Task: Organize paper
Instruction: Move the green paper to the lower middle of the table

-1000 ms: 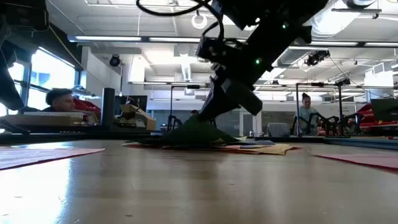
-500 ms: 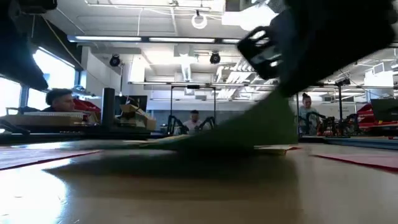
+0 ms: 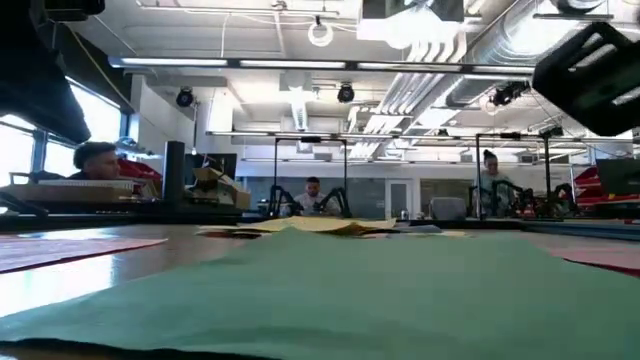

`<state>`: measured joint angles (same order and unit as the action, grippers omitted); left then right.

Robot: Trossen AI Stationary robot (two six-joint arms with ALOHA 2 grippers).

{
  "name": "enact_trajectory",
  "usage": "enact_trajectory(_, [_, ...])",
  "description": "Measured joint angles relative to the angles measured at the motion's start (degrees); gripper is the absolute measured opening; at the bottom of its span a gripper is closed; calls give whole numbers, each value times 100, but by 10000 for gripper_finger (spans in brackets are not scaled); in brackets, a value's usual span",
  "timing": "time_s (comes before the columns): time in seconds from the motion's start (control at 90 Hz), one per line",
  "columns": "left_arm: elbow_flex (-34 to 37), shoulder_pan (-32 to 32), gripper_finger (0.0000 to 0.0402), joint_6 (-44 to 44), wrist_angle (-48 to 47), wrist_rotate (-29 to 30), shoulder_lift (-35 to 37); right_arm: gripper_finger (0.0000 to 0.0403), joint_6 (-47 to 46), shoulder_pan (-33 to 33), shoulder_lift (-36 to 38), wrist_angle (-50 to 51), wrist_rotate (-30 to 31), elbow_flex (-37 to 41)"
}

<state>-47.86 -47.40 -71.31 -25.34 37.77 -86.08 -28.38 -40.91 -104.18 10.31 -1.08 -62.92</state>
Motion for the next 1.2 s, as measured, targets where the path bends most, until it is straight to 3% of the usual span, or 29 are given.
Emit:
enact_trajectory(0.1, [0, 20, 133, 0, 7, 3, 0, 138, 8, 67, 203, 93, 390, 0])
enact_trajectory(0.178, [0, 44, 133, 1, 2, -29, 0, 160, -61, 154, 288, 161, 1217, -2])
enact_trajectory(0.267, [0, 67, 133, 0, 0, -64, 0, 172, -738, 349, 240, 432, 2408, -2])
enact_trajectory(0.356, [0, 68, 133, 0, 0, -71, 0, 173, -1601, 608, 105, 768, 2855, -2])
enact_trajectory(0.478, [0, 66, 133, 11, -4, -91, 0, 167, -1919, 888, -230, 926, 2810, -2])
enact_trajectory(0.7, [0, 66, 133, 88, 12, -84, 0, 160, -1198, 1261, -687, 654, 2260, 0])
enact_trajectory(0.944, [0, 66, 133, 149, 38, -62, 0, 161, -430, 1514, -1032, -508, 1561, -20])
enact_trajectory(1.2, [0, 66, 133, 151, 186, -58, 0, 161, -644, 1473, -1151, -781, 1517, -17])
